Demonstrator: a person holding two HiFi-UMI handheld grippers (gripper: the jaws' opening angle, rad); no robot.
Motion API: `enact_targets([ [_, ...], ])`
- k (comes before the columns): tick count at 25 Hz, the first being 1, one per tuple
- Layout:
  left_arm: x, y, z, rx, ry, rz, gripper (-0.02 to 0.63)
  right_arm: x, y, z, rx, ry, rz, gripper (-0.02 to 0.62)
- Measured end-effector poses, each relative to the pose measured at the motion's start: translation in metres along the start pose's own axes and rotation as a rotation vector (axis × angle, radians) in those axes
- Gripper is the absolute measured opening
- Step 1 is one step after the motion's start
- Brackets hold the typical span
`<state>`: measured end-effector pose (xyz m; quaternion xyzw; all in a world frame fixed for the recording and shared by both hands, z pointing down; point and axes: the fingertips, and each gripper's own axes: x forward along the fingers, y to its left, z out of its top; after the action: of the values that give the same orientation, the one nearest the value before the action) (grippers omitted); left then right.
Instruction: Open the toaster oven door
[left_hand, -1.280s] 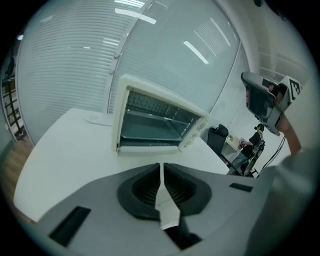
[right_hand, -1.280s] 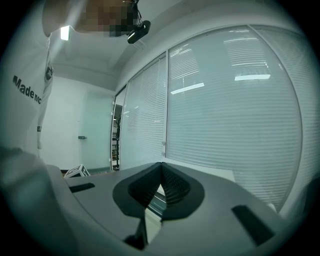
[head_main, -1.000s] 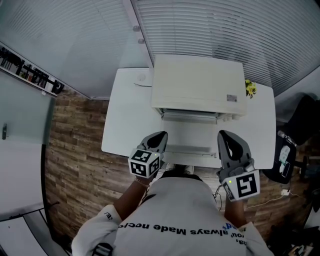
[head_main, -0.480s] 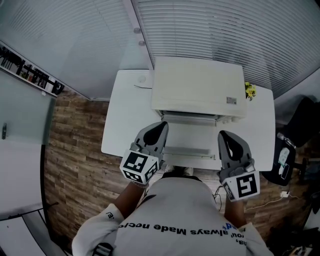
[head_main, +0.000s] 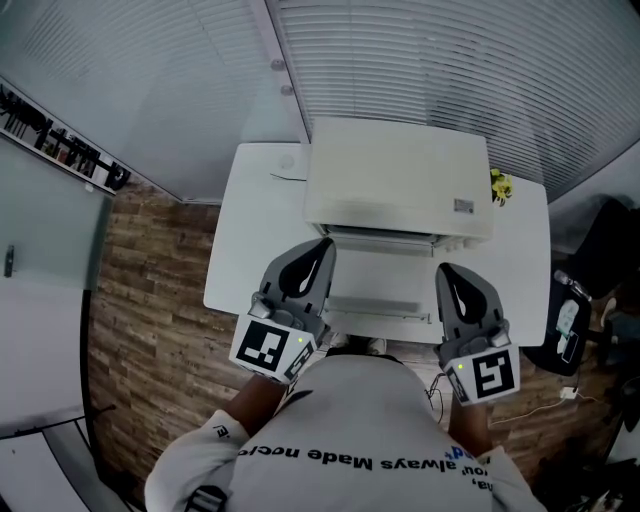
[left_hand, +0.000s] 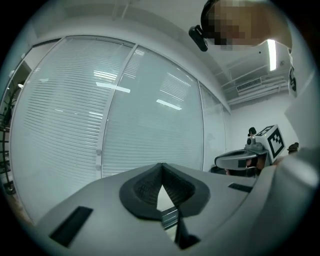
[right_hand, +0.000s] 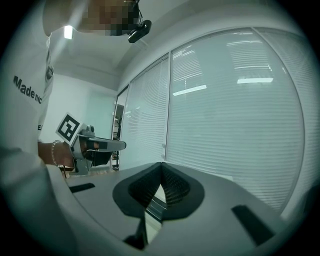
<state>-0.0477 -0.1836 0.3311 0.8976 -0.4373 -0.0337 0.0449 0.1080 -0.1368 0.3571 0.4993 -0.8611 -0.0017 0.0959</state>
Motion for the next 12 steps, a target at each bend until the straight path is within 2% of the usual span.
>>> enact_targets([
  [6,-0.006,-0.002,0.018,0.039,-0.038,0.003,0.02,0.003,0.001,0.007,-0.017,-0.011,-0.004,0.008],
  [12,-0.008,-0.004,0.022,0.04,-0.039,0.005,0.021,0.003,0.003,0.012,-0.027,-0.02,-0.007,0.008],
])
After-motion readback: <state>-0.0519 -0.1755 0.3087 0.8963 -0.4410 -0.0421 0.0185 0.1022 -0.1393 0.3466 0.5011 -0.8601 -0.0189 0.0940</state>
